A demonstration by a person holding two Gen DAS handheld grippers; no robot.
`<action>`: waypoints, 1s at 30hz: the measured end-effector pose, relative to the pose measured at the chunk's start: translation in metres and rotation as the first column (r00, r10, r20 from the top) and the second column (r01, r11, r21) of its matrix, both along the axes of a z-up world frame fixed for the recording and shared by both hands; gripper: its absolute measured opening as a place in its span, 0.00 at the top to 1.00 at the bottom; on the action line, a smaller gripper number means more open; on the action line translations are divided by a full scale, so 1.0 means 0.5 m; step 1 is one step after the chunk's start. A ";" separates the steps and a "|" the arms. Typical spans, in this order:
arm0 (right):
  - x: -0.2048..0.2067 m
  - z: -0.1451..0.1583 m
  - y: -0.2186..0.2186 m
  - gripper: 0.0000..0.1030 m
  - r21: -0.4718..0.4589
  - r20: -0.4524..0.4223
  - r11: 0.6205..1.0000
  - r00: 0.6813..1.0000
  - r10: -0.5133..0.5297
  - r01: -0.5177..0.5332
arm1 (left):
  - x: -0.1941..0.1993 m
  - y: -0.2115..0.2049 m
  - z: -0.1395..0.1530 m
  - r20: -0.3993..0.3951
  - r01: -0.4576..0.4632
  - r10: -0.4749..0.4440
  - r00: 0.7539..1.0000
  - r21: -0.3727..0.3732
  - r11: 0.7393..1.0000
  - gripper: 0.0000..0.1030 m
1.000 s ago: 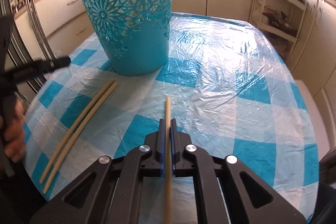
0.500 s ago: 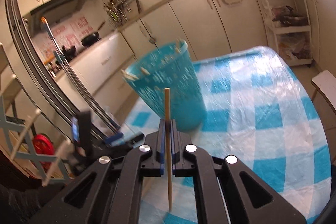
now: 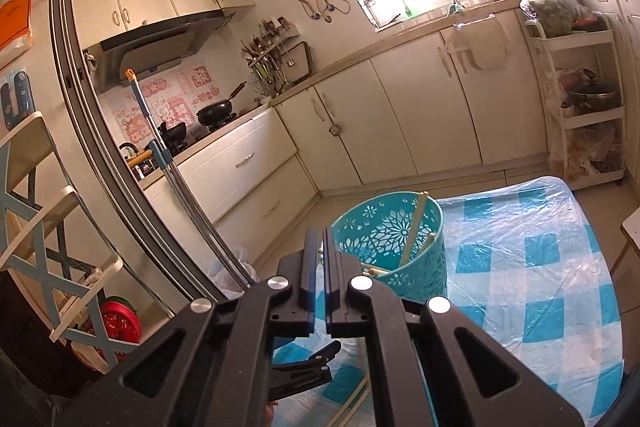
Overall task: Organize utensils
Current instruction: 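Carry the stick over the teal basket and open the right tool, then lower the right tool onto another wooden stick and grasp it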
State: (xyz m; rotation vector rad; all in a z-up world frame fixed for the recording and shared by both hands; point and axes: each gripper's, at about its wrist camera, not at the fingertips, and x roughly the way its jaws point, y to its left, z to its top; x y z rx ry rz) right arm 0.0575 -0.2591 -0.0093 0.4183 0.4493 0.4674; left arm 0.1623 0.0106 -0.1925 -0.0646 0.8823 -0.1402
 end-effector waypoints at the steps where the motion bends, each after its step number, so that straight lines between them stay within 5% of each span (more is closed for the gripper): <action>1: 0.001 0.001 0.000 0.96 -0.008 -0.001 1.000 1.000 -0.004 0.004 | 0.000 0.001 0.000 0.000 0.000 0.000 1.000 0.000 1.000 0.20; 4: 0.004 -0.017 0.005 0.96 -0.036 -0.040 0.999 0.999 0.006 -0.008 | 0.001 0.002 -0.001 -0.001 -0.001 0.001 1.000 -0.001 1.000 0.20; 8: 0.015 -0.107 0.040 0.95 -0.175 -0.214 0.983 0.977 0.009 -0.047 | 0.002 0.004 -0.003 -0.005 -0.003 0.003 1.000 -0.005 1.000 0.20; 9: 0.016 -0.130 0.045 0.91 -0.218 -0.238 0.975 0.971 -0.020 -0.033 | 0.003 0.004 -0.004 -0.007 -0.004 0.004 1.000 -0.006 1.000 0.20; 11: 0.018 -0.177 0.040 0.63 -0.272 -0.259 0.962 0.962 -0.084 0.011 | 0.004 0.005 -0.006 -0.010 -0.005 0.005 1.000 -0.005 1.000 0.20; 18: 0.033 -0.252 -0.056 0.63 -0.259 -0.346 0.953 0.906 -0.244 0.158 | 0.007 0.005 -0.009 -0.018 -0.010 0.009 1.000 -0.011 1.000 0.20; 26: 0.137 -0.324 -0.075 0.70 -0.421 -0.410 0.893 0.845 -0.344 0.159 | 0.011 -0.003 -0.014 -0.030 -0.007 0.008 1.000 0.007 1.000 0.20; 30: 0.157 -0.343 -0.051 0.74 -0.530 -0.364 0.836 0.852 -0.376 0.142 | 0.016 -0.001 -0.016 -0.042 -0.014 0.014 0.999 -0.004 1.000 0.20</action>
